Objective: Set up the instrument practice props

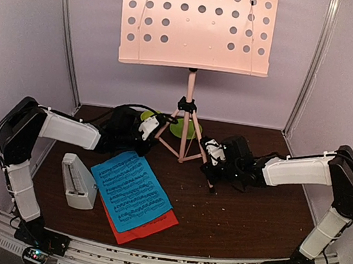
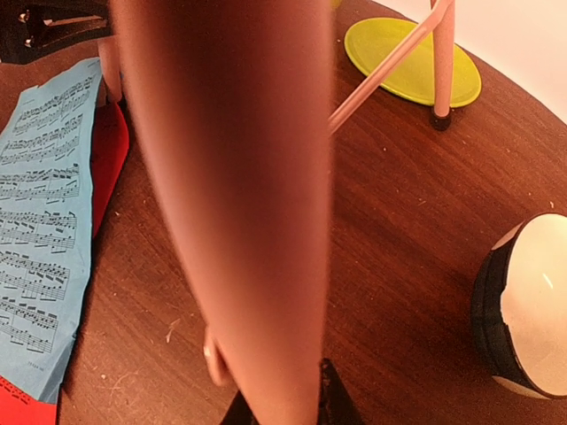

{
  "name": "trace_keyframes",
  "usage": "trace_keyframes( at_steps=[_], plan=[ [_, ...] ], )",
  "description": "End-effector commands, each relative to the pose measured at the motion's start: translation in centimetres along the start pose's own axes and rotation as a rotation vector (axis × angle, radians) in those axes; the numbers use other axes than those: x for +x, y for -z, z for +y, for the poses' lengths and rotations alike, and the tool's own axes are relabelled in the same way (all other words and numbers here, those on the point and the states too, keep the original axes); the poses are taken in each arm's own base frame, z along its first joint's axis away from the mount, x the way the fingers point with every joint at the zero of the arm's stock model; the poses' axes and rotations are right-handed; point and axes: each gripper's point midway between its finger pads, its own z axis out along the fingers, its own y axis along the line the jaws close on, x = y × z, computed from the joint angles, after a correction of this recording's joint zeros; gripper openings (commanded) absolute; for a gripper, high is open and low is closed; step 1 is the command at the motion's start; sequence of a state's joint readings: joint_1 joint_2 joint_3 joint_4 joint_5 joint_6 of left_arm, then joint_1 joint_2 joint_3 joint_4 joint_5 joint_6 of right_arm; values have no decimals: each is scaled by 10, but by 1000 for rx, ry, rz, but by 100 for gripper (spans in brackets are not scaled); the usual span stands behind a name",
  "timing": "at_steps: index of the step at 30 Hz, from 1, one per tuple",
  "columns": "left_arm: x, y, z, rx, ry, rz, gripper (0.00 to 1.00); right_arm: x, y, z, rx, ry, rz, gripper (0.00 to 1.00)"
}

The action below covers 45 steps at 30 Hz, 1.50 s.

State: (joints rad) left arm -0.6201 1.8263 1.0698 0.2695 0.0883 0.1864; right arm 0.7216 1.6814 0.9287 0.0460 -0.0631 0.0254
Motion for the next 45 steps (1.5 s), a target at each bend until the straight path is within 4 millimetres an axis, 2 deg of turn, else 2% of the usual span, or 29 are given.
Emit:
trace_keyframes(
  at_steps=[1,4,7,14,19,22,26,29,33,36,38,45],
  plan=[
    [37,12,58,-228,116,131,0,86,24,-72,304,-221,248,0],
    [33,7,33,-187,108,125,0,85,30,-72,304,-235,233,2],
    [31,4,18,-168,123,125,0,87,36,-74,319,-242,235,7],
    [36,2,2,-148,202,134,0,92,47,-78,353,-287,230,20],
    [35,0,-17,-104,202,128,0,87,55,-79,355,-316,192,35],
    [33,-2,-23,-94,197,120,0,84,58,-78,348,-317,178,38],
    [29,-3,-26,-84,177,113,0,82,62,-75,332,-310,162,36],
    [24,-4,-29,-61,149,103,0,81,62,-69,297,-308,148,40],
    [24,-7,-31,-50,129,107,0,61,64,-57,212,-282,69,58],
    [24,-8,-32,-41,122,110,0,43,59,-45,136,-242,38,64],
    [23,-9,-33,-35,116,109,5,32,53,-39,92,-222,24,66],
    [16,-8,-24,-68,107,105,31,-3,31,-17,-37,-150,7,63]
  ],
)
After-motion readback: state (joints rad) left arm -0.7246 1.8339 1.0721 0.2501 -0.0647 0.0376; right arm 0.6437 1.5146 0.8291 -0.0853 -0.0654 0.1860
